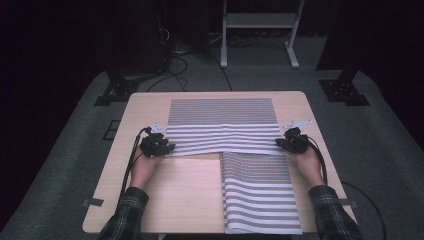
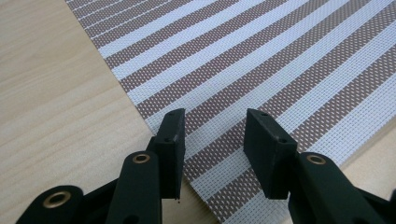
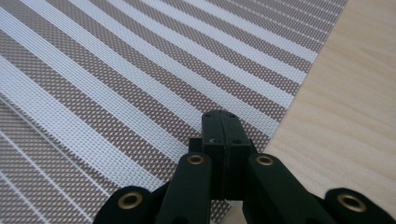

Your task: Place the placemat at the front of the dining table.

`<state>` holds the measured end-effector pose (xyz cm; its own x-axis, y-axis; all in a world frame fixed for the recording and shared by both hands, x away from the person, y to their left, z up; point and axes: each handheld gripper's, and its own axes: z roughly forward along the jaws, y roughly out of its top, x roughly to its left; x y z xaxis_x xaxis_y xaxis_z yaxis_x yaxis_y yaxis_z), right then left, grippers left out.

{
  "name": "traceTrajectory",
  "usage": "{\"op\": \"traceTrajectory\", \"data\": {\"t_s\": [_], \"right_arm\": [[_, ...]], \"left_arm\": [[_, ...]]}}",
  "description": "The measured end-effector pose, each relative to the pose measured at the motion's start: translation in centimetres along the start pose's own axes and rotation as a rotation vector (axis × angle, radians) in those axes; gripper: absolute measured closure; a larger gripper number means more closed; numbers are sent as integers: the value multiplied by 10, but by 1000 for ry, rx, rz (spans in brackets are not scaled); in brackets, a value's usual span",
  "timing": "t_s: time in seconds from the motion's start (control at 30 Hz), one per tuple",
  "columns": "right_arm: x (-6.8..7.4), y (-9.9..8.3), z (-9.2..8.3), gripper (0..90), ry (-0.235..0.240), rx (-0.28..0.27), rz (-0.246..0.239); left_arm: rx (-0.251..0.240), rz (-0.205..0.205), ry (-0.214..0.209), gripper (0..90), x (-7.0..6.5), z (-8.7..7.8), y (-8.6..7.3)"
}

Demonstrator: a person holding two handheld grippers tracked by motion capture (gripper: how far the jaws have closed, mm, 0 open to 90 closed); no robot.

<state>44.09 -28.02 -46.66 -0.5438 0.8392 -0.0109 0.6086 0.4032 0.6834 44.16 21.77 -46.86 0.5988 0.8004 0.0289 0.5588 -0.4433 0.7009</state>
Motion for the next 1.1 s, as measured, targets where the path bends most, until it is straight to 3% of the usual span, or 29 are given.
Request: {"op": "traceTrajectory", "data": {"t_s": [0.4, 0.6, 0.87, 1.1], "right_arm": [[-9, 14, 16, 899, -31, 28, 19], [-10, 26, 25, 899, -79, 55, -14], [-16, 33, 33, 899, -96, 36, 21], [-19, 34, 38, 899, -108, 9, 45]], "left_arm": [[-12, -13, 23, 596, 6, 9, 7], [-8, -1, 42, 606, 4, 10, 10], [-22, 2, 74, 612, 8, 18, 16], [5, 3, 99, 615, 16, 27, 28]]}}
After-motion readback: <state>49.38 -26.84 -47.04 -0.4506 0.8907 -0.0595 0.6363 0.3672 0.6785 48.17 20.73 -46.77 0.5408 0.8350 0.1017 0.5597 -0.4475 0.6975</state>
